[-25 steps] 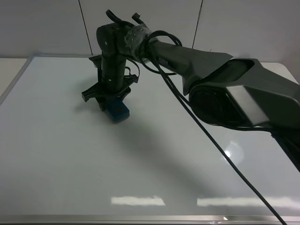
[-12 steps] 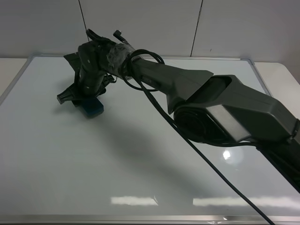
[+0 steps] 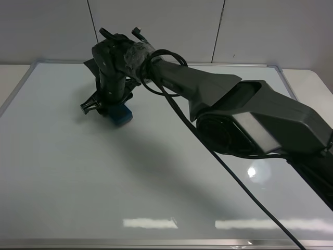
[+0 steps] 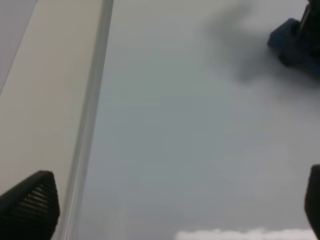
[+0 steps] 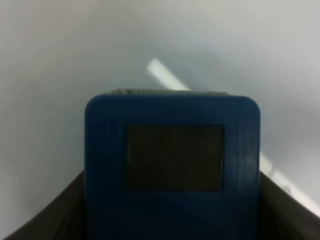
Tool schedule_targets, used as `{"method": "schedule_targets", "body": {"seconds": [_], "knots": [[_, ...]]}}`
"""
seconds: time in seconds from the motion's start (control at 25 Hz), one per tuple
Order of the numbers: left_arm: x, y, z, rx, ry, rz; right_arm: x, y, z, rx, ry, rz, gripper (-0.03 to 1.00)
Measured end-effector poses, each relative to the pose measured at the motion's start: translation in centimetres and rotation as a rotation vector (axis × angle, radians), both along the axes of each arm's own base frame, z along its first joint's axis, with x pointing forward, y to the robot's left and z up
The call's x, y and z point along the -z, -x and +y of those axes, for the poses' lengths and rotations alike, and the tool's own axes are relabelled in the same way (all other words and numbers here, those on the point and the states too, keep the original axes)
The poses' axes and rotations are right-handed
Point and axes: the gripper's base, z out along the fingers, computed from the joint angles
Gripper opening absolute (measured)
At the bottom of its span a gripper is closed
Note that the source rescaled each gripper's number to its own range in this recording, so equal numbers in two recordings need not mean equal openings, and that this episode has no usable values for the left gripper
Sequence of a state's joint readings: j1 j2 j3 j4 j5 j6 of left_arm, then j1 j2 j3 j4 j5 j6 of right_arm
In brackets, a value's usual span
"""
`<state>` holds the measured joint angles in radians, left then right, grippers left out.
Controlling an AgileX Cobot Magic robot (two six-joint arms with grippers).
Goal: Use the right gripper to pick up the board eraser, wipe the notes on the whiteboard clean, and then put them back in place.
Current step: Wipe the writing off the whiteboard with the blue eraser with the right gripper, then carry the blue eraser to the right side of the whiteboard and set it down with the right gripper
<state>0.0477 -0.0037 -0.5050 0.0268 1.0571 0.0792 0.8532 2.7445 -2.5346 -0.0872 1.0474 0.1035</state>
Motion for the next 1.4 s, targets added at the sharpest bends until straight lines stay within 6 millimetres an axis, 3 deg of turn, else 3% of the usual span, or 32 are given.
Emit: {"method": "schedule_targets", "body": {"seconds": [0.32, 0.6, 0.72, 0.92, 1.08, 1.24, 1.4], "knots": [[0.0, 0.0, 0.0, 0.0, 0.0, 0.0, -0.7, -1.0, -2.4, 0.066, 0.091, 0.055, 0.0], [0.0, 0.0, 0.0, 0.0, 0.0, 0.0, -2.2, -0.2, -3.4, 0.071, 0.132, 0.098, 0.0], [0.0, 0.0, 0.0, 0.0, 0.0, 0.0, -5.6, -0.2, -3.7, 0.073, 0.104, 0.053, 0.0], [0.0, 0.0, 0.0, 0.0, 0.0, 0.0, -15.8, 0.4, -5.5, 0.084, 0.019, -0.138, 0.0], [0.0, 0.0, 0.0, 0.0, 0.0, 0.0, -21.4, 1.2, -7.6, 0.106, -0.036, -0.229, 0.0], [0.0, 0.0, 0.0, 0.0, 0.0, 0.0, -23.3, 1.5, -10.9, 0.149, -0.018, -0.224, 0.0], [0.0, 0.0, 0.0, 0.0, 0.0, 0.0, -22.4, 1.6, -14.7, 0.244, 0.052, -0.16, 0.0]]}}
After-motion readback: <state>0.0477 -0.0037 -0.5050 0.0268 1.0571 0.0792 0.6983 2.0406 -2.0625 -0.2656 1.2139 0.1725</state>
